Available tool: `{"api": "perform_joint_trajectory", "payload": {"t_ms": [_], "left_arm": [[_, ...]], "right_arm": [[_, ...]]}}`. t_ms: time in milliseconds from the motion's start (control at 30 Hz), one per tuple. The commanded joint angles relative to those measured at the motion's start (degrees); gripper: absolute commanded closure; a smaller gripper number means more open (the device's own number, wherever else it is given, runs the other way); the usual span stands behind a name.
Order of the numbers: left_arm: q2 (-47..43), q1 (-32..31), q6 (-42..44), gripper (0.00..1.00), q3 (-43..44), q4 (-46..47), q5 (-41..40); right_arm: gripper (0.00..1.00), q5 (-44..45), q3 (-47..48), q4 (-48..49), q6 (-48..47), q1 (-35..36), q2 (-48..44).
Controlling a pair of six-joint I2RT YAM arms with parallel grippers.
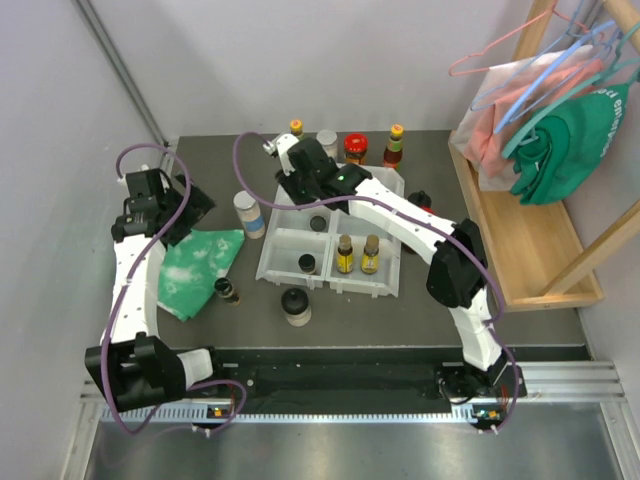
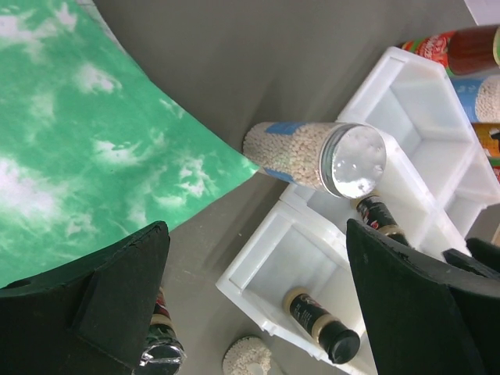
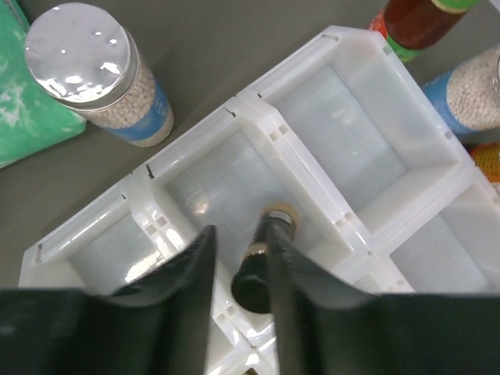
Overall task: Organize the condiment bottles
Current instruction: Move the bottle to the storage box.
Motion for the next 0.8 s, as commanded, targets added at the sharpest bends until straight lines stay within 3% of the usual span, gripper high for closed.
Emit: {"api": "perform_joint_trajectory", "payload": {"t_ms": [0,67,200,567,767], "left_arm": [[-1.38,-0.78,2.26,0.01,0.60,3.30,2.92],[-1.46,-1.49,2.78,0.01,0.78,3.48,2.84],[-1.38,-2.54,3.75,0.01,1.39,3.65,3.54],[-1.55,-6.58,5.95,0.01,2.45,3.57,3.19],[-1.47,-6.76,5.95,0.01,2.18,3.65,2.66]], "right_arm": [[0.48,2.99,3.86,-2.65,1.98,-0.48,-1.36],[0.38,3.78,5.18,-3.98,4.33,-1.18,-0.47],[0.27,4.39,5.36,-7.05,6.02,-1.97,0.58],[0.25,5.19,5.27,-13.91,6.46,-3.29,4.54],[0.23,4.05,2.28,-13.13,6.46,-3.46,3.75]]}}
